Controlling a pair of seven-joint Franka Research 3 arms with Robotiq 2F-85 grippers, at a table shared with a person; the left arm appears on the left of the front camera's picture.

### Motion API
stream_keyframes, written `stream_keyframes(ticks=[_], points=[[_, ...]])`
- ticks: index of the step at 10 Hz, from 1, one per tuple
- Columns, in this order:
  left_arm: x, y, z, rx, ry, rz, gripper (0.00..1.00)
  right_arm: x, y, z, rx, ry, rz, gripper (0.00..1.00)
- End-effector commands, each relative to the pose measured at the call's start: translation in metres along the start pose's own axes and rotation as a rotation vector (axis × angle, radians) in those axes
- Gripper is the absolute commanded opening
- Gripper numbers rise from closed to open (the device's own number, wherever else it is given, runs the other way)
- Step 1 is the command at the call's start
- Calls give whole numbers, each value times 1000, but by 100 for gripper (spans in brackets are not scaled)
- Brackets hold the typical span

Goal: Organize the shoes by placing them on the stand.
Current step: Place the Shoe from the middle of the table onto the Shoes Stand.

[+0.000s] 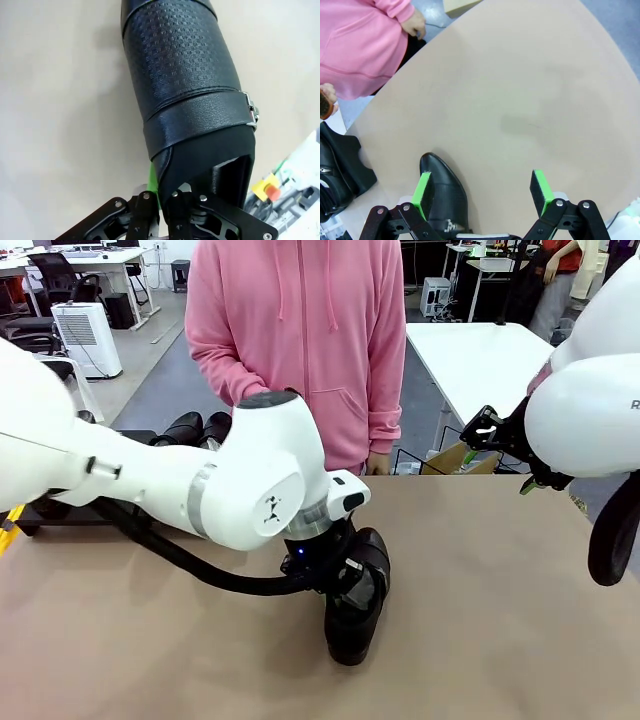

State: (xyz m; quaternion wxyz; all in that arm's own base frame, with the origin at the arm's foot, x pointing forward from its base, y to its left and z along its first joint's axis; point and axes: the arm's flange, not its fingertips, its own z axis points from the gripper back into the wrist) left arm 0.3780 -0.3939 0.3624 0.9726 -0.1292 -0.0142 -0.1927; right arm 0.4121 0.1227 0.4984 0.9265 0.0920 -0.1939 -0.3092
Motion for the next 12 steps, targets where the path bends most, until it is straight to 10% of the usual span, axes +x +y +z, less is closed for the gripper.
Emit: stream_keyframes(ticks=[1,4,7,12], points=[[-39,23,63,-58,-62,-68,0,3,0,2,6,-2,23,100],[-49,90,172,-150,-149,-229,0,3,0,2,6,-2,23,100],[-54,154,262,7,-300,-220,0,3,0,2,6,-2,23,100],[-55,287,327,155,-485,46,0,3,0,2,6,-2,23,100]])
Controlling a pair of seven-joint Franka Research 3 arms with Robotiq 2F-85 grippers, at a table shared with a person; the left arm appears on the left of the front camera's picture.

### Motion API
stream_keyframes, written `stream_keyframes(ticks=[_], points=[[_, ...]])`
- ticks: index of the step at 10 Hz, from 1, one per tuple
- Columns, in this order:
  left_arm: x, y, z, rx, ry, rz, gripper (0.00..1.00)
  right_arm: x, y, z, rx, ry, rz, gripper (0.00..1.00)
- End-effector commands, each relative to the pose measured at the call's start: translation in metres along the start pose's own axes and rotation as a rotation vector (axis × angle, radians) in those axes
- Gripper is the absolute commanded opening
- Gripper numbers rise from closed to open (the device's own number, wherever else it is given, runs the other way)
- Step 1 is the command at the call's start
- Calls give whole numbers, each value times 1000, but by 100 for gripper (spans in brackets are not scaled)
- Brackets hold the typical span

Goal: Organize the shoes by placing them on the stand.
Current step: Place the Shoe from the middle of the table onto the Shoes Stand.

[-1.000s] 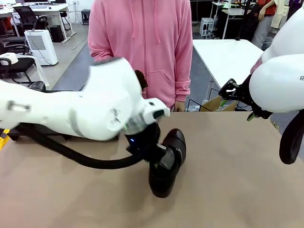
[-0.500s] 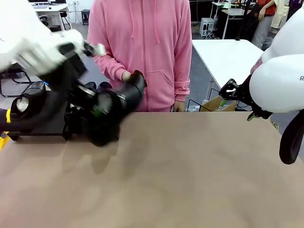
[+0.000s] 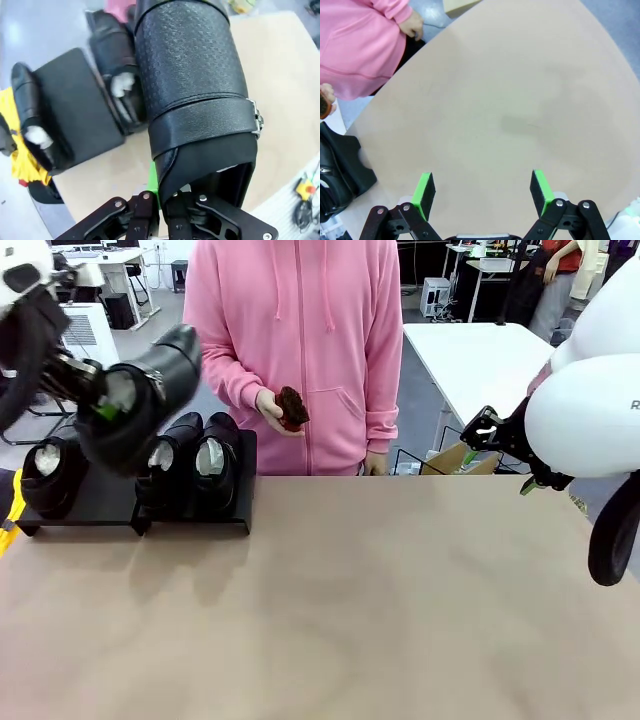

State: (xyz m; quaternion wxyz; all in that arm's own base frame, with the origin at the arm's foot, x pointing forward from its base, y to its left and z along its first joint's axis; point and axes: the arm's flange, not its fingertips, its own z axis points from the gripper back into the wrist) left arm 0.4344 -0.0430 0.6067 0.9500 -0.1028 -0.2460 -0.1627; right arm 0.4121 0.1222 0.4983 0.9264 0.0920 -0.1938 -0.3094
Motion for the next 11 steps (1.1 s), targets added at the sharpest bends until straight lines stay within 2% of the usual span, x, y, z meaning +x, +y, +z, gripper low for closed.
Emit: stream_keyframes(ticks=[1,5,11], points=[[1,35,-8,54,-35,100,0,3,0,2,6,-2,23,100],[-4,103,-62,162,-38,248,0,3,0,2,6,-2,23,100],[3,142,-131,207,25,283,0,3,0,2,6,-2,23,100]])
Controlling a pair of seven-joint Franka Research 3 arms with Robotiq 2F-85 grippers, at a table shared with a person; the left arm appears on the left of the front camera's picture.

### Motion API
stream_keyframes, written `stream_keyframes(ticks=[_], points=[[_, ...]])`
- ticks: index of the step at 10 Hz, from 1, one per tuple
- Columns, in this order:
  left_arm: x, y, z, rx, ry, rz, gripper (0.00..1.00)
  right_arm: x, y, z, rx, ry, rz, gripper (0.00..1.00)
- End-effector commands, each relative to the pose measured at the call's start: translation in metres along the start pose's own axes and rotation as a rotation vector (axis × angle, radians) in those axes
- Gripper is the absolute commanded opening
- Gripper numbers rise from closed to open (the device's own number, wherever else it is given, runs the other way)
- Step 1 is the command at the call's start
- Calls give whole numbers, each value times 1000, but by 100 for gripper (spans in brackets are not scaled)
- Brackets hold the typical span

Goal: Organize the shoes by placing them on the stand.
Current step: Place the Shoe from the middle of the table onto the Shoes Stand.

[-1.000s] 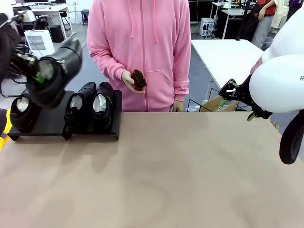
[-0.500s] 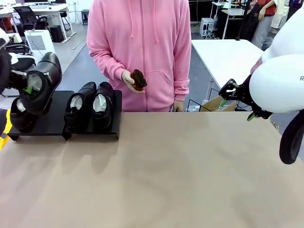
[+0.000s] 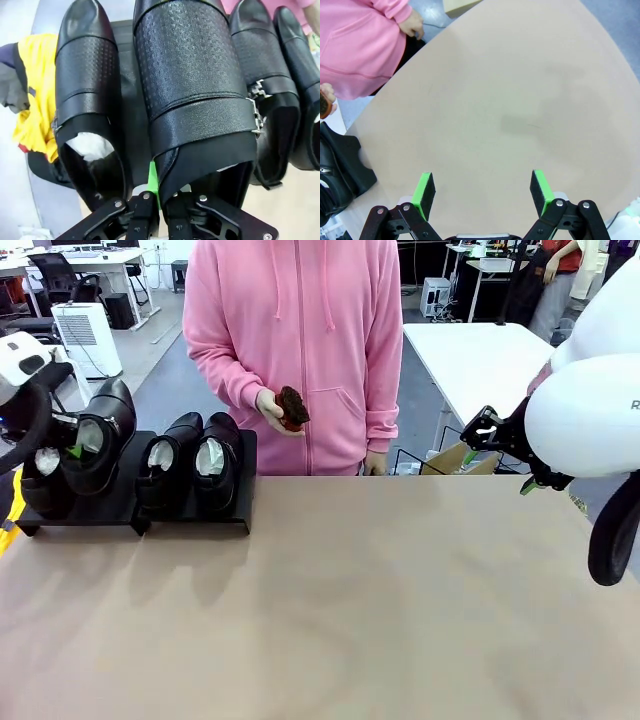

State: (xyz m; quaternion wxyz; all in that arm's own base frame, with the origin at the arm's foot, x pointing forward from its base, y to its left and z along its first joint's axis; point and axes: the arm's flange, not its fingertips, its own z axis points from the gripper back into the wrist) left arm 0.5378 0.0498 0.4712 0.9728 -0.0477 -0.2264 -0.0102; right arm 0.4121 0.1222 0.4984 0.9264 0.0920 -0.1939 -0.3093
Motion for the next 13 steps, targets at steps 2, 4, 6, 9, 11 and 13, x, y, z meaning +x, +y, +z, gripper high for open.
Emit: stream_keyframes(ticks=[2,4,6,9,11,13], points=[[9,3,-10,9,-3,20,0,3,0,2,6,-2,23,100],[7,2,-20,-4,13,16,0,3,0,2,6,-2,23,100],[4,2,-31,-5,30,17,0,3,0,2,6,-2,23,100],[6,1,-38,-5,36,22,0,3,0,2,6,-2,23,100],[5,-1,-42,-13,48,26,7,3,0,2,6,-2,23,100],[4,-1,-42,-17,46,24,45,3,0,2,6,-2,23,100]])
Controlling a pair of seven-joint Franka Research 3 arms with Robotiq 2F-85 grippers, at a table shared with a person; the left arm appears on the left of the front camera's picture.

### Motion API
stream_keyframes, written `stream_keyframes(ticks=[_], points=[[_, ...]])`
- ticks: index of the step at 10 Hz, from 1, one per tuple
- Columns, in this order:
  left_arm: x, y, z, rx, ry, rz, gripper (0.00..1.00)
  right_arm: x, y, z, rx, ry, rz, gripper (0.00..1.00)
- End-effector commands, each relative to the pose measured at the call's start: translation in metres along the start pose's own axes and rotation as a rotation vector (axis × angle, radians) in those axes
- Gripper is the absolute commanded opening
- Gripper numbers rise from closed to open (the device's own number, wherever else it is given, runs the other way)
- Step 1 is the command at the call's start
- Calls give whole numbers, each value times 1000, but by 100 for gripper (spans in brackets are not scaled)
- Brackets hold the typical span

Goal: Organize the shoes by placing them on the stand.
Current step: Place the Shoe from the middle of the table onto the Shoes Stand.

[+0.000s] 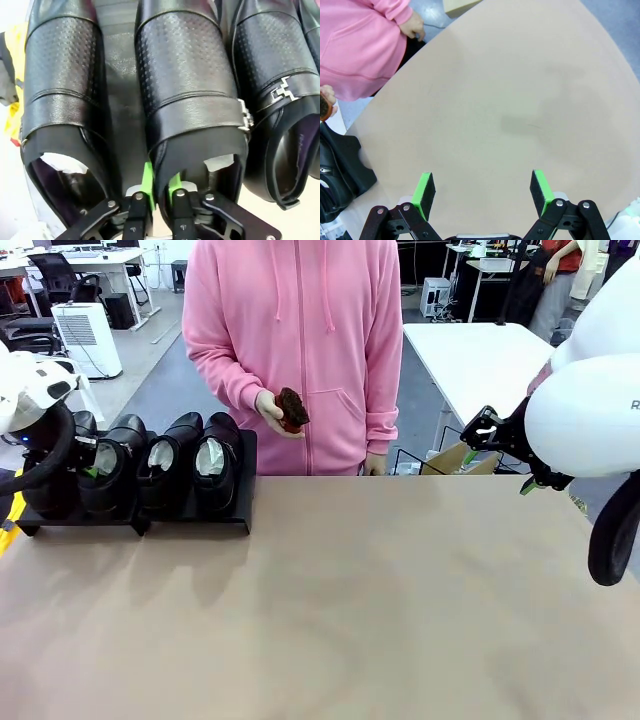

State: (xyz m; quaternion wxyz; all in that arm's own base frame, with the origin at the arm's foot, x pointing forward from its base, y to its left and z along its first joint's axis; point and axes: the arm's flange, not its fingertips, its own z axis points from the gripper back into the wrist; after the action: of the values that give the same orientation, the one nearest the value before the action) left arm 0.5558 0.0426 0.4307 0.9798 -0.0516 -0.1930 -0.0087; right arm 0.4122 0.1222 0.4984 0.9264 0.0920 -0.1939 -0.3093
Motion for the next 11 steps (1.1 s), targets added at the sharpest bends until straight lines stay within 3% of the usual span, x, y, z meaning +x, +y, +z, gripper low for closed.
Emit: stream_keyframes(ticks=[1,8,10,11], points=[[6,2,4,-6,-26,12,45,3,0,2,6,-2,23,100],[-24,-18,66,-10,-95,-5,45,3,0,2,6,-2,23,100],[-35,-16,82,-7,-81,69,45,3,0,2,6,-2,23,100],[-17,-19,69,-13,-97,-12,45,3,0,2,6,-2,23,100]])
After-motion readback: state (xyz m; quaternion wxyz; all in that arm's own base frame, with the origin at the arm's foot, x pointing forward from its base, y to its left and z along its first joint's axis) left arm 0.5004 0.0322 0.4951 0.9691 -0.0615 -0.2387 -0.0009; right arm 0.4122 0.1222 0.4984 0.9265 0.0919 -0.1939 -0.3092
